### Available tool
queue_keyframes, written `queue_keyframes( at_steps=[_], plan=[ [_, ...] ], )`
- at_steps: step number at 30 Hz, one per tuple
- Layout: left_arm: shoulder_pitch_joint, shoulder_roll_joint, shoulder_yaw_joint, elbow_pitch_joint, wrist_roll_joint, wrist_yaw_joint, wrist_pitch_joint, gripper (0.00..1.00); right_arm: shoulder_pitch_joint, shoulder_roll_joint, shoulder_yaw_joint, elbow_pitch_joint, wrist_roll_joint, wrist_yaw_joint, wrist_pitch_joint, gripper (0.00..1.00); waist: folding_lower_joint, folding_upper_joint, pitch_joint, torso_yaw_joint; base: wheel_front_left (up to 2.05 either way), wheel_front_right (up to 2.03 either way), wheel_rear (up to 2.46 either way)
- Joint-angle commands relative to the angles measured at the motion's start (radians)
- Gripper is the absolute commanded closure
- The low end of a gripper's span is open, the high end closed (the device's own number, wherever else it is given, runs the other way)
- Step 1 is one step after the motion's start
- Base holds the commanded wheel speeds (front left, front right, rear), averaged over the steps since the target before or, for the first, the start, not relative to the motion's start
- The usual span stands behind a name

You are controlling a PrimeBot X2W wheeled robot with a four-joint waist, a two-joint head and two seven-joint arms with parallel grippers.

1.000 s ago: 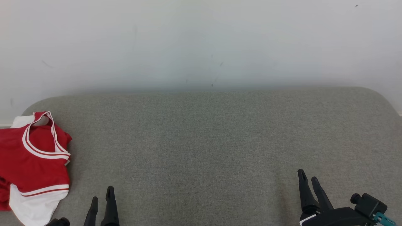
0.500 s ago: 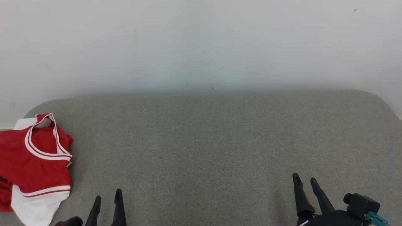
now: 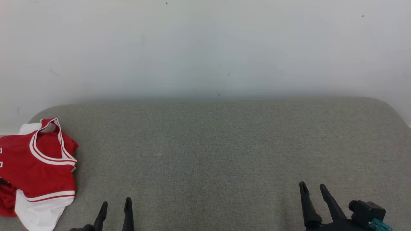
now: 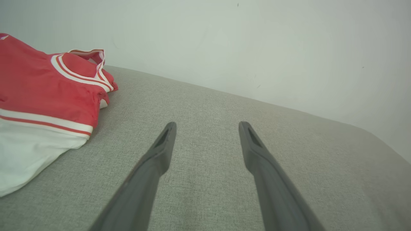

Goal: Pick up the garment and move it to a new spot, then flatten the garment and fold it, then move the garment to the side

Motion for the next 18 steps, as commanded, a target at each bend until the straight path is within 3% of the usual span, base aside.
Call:
queue_keyframes(
  at_steps=[1,18],
  plan=[
    [0.005,0.005,-0.002,-0.005,0.021,-0.001,-0.008,0.0,0.003,-0.003,-0.001,-0.007,-0.019,-0.001,-0.003,0.0,0.0,0.0,-0.001,0.001,0.0,0.0,0.0],
    [0.017,0.002,0.017,0.012,0.127,-0.002,-0.045,0.0,0.024,-0.004,0.007,0.002,-0.147,-0.002,-0.023,0.0,0.0,0.0,-0.008,0.001,0.0,0.0,0.0]
  ],
)
